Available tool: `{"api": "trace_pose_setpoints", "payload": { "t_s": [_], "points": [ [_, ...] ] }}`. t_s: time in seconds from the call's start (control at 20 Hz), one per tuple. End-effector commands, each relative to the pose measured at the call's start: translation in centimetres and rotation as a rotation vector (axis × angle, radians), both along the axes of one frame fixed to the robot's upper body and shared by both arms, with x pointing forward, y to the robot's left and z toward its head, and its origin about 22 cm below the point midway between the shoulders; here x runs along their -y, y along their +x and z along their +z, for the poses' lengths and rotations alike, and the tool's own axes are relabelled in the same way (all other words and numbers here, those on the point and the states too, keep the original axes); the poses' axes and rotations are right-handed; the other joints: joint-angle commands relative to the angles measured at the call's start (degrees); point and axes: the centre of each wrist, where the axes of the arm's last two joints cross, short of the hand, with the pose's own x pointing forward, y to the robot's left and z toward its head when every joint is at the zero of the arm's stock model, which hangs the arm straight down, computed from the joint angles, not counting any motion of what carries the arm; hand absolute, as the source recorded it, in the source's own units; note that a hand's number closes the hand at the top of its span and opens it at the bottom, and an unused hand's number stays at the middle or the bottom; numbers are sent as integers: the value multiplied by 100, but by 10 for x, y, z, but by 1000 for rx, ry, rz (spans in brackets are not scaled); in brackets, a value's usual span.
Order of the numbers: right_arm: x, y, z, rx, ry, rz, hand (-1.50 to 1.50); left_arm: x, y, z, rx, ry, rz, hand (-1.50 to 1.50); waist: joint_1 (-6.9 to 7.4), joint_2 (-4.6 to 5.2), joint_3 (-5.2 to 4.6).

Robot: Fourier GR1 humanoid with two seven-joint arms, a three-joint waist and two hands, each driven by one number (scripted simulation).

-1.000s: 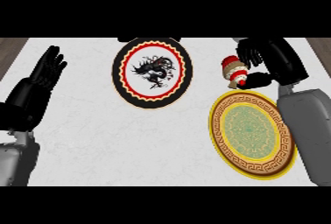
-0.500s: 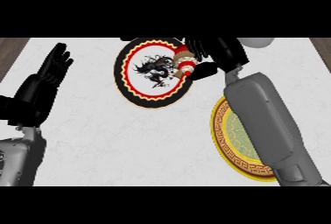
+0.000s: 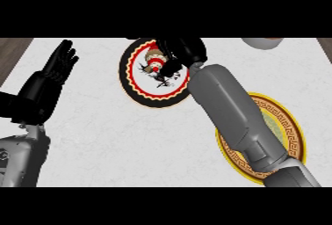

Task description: Pick the cupcake from the plate and place it in the plate

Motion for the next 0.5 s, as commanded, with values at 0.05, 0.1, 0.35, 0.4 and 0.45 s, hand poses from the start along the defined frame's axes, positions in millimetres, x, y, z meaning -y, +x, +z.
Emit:
{"api": "trace_pose_setpoints", "payload": {
  "t_s": [0.05,0.1,0.35,0.4,0.45],
  "points": [
    [-10,12,-10,3,-63,-31,150,-5,-6,-2,22,3,-17,0,138,42,-2],
    [-11,17,-4,-13,-69,-33,150,5,-9,-7,-2,6,-16,0,156,56,-1],
    [1,14,-36,-102,18,-130,-150,15,2,-7,19,-4,-55,0,335,118,-2],
    [-5,17,-24,-107,6,-123,-150,10,8,6,44,8,-35,0,297,99,-2],
    [-1,16,-34,-136,20,-136,-150,4,12,18,31,9,-60,0,407,122,-1]
  ]
}}
